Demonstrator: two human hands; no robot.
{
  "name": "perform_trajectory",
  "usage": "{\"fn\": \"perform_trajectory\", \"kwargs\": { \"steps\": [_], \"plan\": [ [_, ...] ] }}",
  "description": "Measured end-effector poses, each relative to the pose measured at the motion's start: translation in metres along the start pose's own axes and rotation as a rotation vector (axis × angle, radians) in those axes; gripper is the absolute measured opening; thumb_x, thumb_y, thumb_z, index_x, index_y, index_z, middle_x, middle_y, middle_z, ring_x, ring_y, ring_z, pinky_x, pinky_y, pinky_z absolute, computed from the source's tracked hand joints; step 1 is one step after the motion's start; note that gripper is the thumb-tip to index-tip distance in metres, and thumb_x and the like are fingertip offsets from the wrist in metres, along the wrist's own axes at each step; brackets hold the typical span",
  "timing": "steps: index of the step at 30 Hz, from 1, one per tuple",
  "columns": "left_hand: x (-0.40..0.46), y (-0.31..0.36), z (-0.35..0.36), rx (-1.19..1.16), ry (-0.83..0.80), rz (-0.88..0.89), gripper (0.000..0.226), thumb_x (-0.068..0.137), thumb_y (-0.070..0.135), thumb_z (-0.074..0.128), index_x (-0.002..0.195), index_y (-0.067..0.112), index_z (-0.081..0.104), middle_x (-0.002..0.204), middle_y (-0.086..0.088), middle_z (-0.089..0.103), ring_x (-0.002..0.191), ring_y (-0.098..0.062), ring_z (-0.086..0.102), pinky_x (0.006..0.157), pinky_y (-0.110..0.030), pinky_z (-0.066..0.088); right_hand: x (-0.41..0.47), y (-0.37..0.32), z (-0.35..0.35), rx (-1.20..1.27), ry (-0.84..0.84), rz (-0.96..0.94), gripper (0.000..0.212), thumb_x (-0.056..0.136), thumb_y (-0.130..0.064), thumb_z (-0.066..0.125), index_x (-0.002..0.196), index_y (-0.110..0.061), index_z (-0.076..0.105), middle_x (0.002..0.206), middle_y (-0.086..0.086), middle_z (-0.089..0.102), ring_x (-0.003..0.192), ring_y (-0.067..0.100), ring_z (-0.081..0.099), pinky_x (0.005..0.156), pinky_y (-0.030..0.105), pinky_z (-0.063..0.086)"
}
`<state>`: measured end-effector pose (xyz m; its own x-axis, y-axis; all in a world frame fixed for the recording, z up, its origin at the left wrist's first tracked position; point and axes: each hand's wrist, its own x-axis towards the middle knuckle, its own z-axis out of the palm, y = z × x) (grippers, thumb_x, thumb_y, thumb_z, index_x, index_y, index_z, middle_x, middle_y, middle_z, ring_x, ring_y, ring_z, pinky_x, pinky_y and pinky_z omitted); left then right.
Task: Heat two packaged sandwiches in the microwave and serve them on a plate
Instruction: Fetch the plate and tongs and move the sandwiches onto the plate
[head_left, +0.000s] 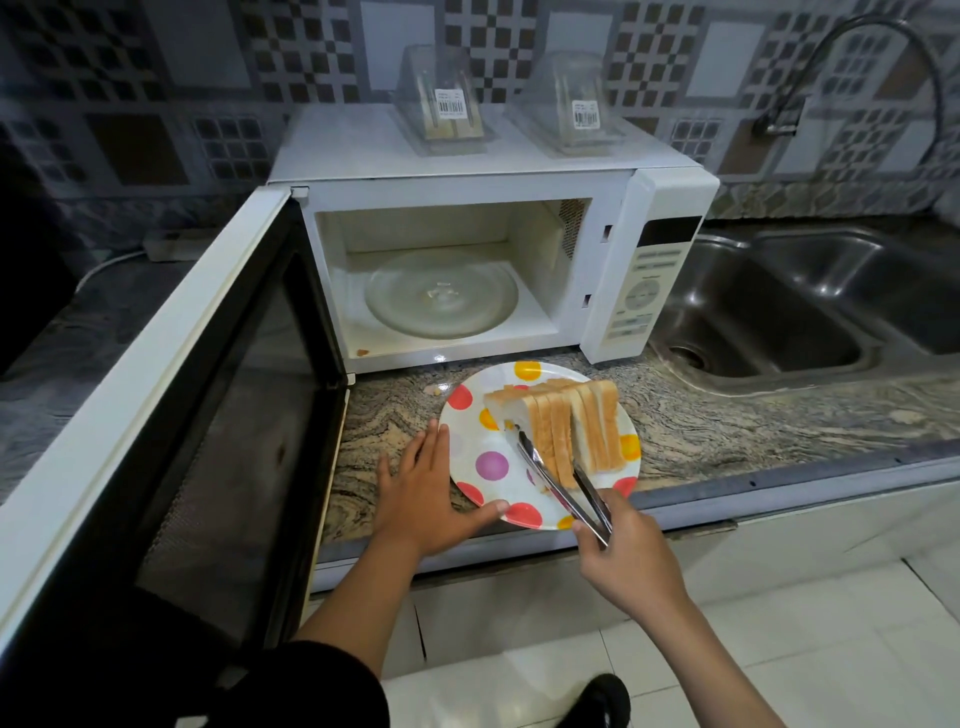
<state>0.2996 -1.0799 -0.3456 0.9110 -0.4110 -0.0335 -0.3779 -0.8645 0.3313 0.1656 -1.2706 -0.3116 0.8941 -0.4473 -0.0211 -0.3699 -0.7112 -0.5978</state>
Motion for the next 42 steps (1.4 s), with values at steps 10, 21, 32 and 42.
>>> {"fn": "perform_trajectory", "kwargs": {
  "steps": [10, 21, 32, 42],
  "plan": [
    [0.000, -0.001, 0.002, 0.002, 0.022, -0.004, 0.126, 0.054, 0.098, 0.025, 0.150, 0.022, -0.004, 0.160, 0.006, -0.005, 0.146, -0.016, 0.002, 0.115, -0.059, 0.003, -0.001, -0.002, 0.001, 0.012, -0.020, 0.024, 0.020, 0.085, -0.033, 0.059, 0.096, -0.018, 0.050, 0.076, -0.001, 0.061, 0.074, 0.023, 0.060, 0.061, 0.037, 0.051],
    [0.000, -0.001, 0.001, 0.014, 0.024, -0.002, 0.125, 0.053, 0.097, 0.022, 0.150, 0.022, -0.003, 0.160, 0.006, -0.004, 0.146, -0.015, 0.000, 0.115, -0.058, 0.001, -0.002, -0.009, -0.009, 0.061, 0.026, -0.001, 0.024, 0.086, -0.034, 0.059, 0.105, -0.021, 0.053, 0.075, -0.004, 0.064, 0.074, 0.016, 0.060, 0.062, 0.036, 0.051],
    [0.000, 0.000, 0.002, 0.019, 0.027, -0.004, 0.125, 0.053, 0.098, 0.021, 0.151, 0.022, -0.002, 0.160, 0.006, -0.003, 0.146, -0.016, 0.002, 0.115, -0.058, 0.003, 0.006, -0.027, -0.027, 0.074, 0.112, -0.062, 0.032, 0.085, -0.034, 0.060, 0.112, -0.021, 0.050, 0.078, -0.004, 0.062, 0.077, 0.022, 0.059, 0.065, 0.040, 0.052],
    [0.000, 0.000, 0.001, 0.009, 0.045, 0.000, 0.125, 0.053, 0.098, 0.020, 0.151, 0.023, 0.002, 0.160, 0.006, 0.001, 0.146, -0.016, 0.006, 0.115, -0.058, 0.004, 0.013, -0.038, -0.027, 0.175, 0.151, -0.152, 0.017, 0.088, -0.021, 0.060, 0.105, -0.019, 0.059, 0.074, -0.004, 0.066, 0.069, 0.019, 0.060, 0.056, 0.028, 0.038]
  ]
}}
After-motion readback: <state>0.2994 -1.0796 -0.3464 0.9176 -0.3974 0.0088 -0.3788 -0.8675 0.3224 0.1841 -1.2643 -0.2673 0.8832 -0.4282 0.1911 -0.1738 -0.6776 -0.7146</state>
